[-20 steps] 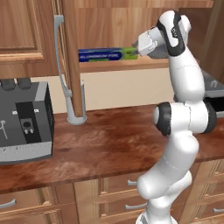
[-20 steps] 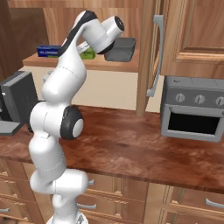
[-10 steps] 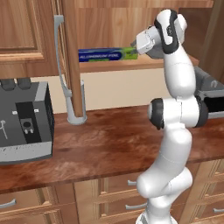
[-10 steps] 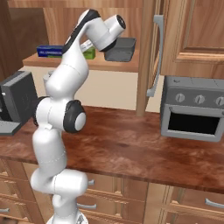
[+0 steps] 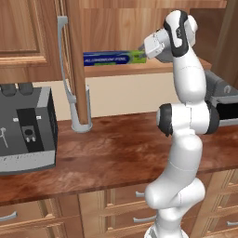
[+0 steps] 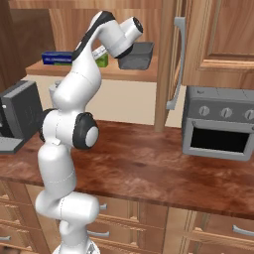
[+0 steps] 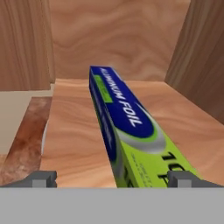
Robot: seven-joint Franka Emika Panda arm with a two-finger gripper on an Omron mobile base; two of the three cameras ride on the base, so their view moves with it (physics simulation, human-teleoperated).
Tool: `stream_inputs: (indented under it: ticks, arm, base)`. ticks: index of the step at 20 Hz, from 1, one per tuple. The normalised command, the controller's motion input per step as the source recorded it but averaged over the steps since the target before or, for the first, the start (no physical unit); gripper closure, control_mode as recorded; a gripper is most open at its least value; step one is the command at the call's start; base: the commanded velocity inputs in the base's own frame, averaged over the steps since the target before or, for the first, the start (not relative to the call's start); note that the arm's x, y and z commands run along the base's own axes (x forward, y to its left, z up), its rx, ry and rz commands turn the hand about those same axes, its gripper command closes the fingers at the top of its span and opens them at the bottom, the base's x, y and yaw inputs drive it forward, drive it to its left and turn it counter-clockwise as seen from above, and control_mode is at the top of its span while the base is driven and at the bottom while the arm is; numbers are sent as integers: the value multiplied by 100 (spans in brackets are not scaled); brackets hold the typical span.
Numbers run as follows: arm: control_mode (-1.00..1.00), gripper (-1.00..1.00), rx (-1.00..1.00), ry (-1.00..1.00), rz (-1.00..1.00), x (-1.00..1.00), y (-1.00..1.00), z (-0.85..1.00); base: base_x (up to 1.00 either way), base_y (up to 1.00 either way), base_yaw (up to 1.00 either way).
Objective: Retrieve the tupperware and aluminum foil from the cabinet and place them on the dining counter near the plate with hot dog and lemon wedge to prepare for storing leftovers.
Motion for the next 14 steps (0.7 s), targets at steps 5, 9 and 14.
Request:
stream_inputs:
  ticks: [5,9,14]
  arm:
    - [-100,-100,0,0,0,5,0,-21]
    - [-100,-100,0,0,0,14,0,-29]
    - [-100,-100,0,0,0,14,0,-26]
  base:
    - [0,0,0]
    - [0,0,0]
    - [0,0,0]
